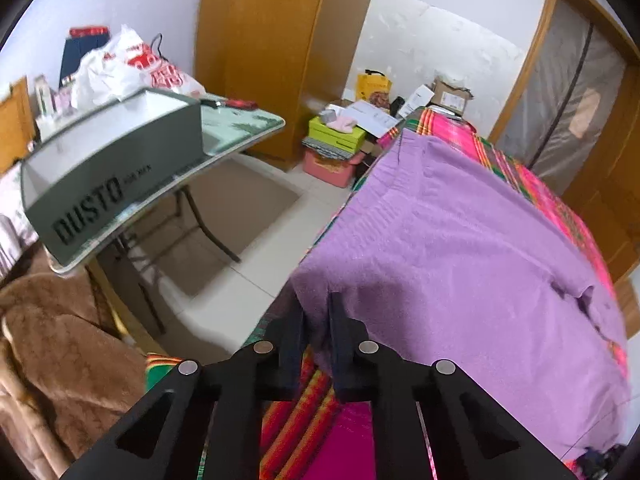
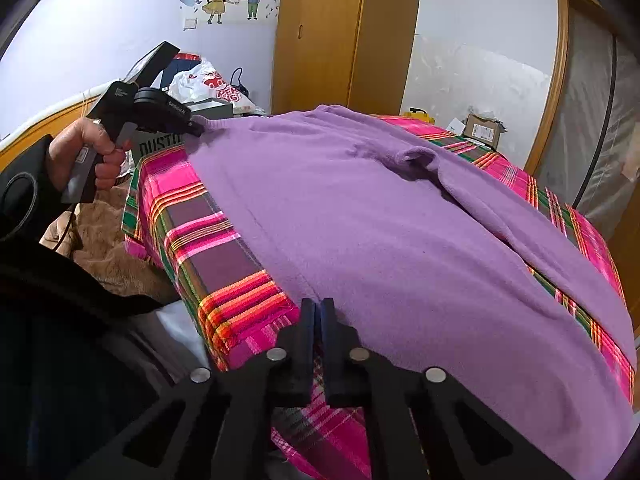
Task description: Fold clothes
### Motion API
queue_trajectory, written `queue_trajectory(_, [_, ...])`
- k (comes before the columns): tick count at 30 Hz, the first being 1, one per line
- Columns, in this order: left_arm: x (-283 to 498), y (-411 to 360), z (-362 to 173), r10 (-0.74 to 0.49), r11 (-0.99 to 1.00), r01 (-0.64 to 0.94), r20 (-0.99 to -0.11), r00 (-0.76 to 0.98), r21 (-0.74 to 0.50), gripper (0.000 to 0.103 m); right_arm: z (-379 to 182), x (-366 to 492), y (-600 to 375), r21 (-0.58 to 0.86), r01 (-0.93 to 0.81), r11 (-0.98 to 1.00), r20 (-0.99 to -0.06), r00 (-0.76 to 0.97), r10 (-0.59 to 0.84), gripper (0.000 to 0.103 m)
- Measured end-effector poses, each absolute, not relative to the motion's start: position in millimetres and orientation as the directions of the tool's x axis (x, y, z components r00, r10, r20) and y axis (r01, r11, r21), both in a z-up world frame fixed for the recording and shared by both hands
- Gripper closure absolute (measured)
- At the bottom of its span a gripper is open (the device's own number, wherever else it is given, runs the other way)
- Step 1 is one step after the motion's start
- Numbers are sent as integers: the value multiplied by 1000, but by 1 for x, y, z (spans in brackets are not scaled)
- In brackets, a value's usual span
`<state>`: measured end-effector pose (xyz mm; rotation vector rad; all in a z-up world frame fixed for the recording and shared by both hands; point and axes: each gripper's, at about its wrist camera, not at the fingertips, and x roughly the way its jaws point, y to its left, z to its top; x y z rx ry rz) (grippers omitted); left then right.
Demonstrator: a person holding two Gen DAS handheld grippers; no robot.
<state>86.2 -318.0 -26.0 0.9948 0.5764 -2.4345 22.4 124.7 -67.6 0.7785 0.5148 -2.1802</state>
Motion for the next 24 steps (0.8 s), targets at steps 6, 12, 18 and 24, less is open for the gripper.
queue_trajectory(6, [97, -319, -25, -258, -819, 547, -738, -624, -176, 93, -59, 27, 126, -117, 770, -628, -657, -534, -532, 100])
queue_trajectory(12, [97, -320, -30, -265, -816, 553, -743, -615, -168, 93, -65, 22, 129, -83, 770, -632, -672, -512, -535, 100])
queue_trajectory(18, [99, -324, -26, -236, -827, 532, -748, -620, -180, 87, -57, 24, 141, -84, 767, -636, -659, -522, -542, 98])
queue_trajectory(24, [105, -329, -17, -263, -810, 558, -736, -624, -184, 63, -47, 27, 187, -104, 691, -716, -638, -598, -485, 95])
